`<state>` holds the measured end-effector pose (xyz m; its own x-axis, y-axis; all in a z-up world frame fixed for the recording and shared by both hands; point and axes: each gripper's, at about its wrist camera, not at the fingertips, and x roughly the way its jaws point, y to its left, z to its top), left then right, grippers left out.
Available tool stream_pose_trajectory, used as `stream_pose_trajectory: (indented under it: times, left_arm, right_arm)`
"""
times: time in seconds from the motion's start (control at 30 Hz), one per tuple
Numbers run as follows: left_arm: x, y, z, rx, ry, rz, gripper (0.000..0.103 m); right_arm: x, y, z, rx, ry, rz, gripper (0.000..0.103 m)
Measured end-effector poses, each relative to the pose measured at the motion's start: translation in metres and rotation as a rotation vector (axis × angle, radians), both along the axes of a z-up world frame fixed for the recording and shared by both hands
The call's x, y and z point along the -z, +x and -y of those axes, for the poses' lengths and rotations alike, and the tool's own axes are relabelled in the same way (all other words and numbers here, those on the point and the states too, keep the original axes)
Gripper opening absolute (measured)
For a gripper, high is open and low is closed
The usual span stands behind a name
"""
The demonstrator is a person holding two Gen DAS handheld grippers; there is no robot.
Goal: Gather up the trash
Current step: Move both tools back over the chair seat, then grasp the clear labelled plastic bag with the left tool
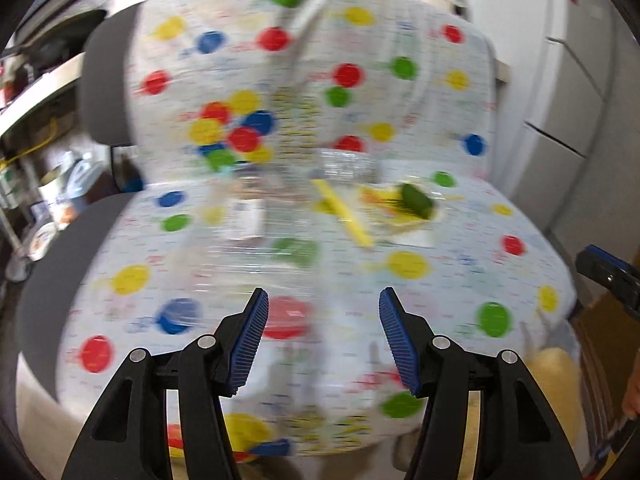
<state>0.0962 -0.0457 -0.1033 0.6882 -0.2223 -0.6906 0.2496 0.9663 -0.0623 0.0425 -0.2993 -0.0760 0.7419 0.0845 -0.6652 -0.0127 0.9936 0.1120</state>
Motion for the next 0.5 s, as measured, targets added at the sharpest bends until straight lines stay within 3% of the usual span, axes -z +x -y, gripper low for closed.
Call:
stream_pose_trajectory:
  times: [0.17,0.23,0.3,0.5]
  left_arm:
    - [-0.003,0.016,-0.037,-0.088,0.021,-0.006,0.059]
    - [-0.005,0.024,-0.049,-0.112,0.022,-0.008,0.06]
    - [-0.008,0.035,-0.06,-0.138,0.025,-0.013,0.071]
    - [-0.011,0.073,-0.061,-0.096,-0.022,-0.04,0.067]
  right_arm:
    - [0.005,0.032,-0.023,-0.046,-0.057,-0.024,0.041]
    - [0.008,0.048,-0.029,-0.062,-0.057,-0.041,0.047]
    - [0.012,0.064,-0.033,-0.074,-0.062,-0.054,0.048]
    - [0.021,0.096,-0.041,-0.09,-0.057,-0.068,0.048]
